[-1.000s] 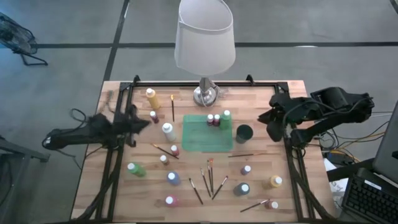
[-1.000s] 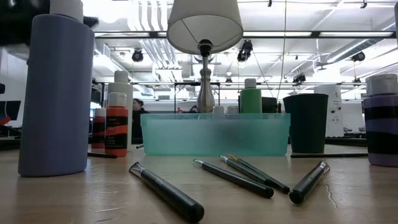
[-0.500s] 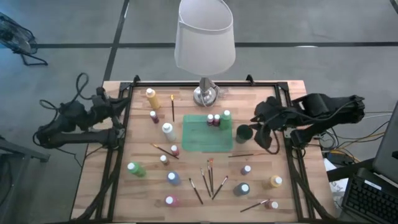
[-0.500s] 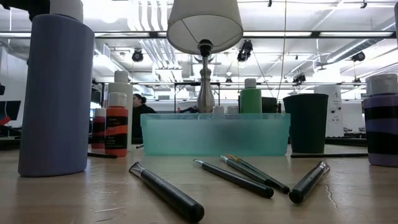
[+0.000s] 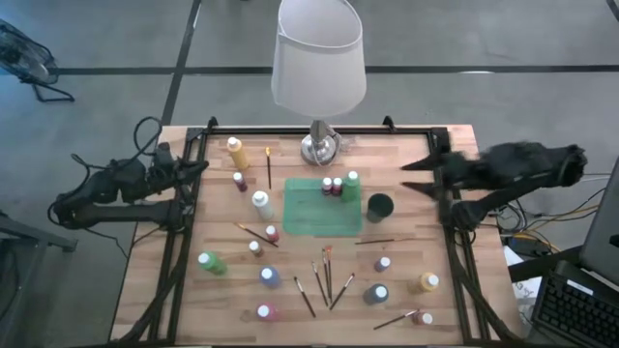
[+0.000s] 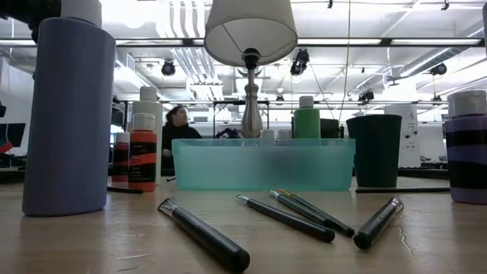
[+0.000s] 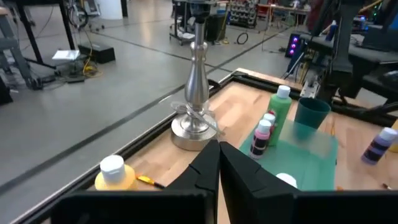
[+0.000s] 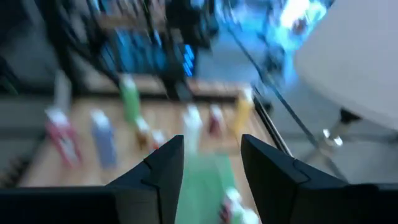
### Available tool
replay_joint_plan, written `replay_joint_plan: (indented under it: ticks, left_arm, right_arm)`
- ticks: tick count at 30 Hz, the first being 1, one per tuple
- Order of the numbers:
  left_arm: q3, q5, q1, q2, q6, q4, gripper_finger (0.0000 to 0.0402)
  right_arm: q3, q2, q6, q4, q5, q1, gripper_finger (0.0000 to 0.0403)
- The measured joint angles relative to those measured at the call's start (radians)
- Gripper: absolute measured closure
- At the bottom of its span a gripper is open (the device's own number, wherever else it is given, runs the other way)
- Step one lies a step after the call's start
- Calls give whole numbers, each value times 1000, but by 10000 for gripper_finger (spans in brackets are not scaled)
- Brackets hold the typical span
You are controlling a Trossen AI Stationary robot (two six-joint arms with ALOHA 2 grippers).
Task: Pick & Place Paint Supplies
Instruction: Put the red paint bottle into the green bin
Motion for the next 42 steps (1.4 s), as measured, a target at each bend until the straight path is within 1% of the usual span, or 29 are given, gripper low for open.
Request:
replay_joint_plan:
  ticks: [3, 8, 9, 11, 14, 18, 22, 28, 33, 36, 39, 42]
  left_arm:
    - [0, 11, 0, 6, -4, -37, 385]
    - [-3, 42, 0, 22, -18, -65, 383]
    - [-7, 47, 0, 27, -18, -64, 380]
    - [-17, 60, 0, 43, -28, -63, 367]
    - [-26, 61, 0, 87, -37, -56, 335]
    - [-26, 61, 0, 150, -41, -51, 294]
    - [-27, 63, 0, 191, -60, -53, 273]
    - [-28, 72, 3, 249, -164, -56, 268]
    - [-28, 77, 31, 322, -249, -56, 268]
    - [-28, 92, 55, 367, -252, -63, 268]
    - [-27, 121, 92, 406, -254, -64, 268]
    - [-27, 174, 145, 448, -278, -63, 268]
  right_arm:
    - [-73, -135, 41, 58, -47, 0, 234]
    - [-158, -304, 73, 57, -53, 0, 220]
    - [-174, -327, 74, 48, -57, 0, 218]
    - [-198, -367, 68, -3, -97, 0, 213]
    - [-237, -408, 85, -105, -128, 0, 208]
    - [-284, -447, 87, -161, -127, 0, 202]
    - [-333, -479, 87, -160, -128, 0, 198]
    - [-388, -490, 88, -162, -127, 0, 192]
    - [-413, -484, 87, -159, -127, 0, 186]
    - [-431, -482, 87, -162, -127, 0, 182]
    - [-444, -484, 87, -161, -127, 0, 176]
    - [-456, -483, 87, -160, -127, 0, 169]
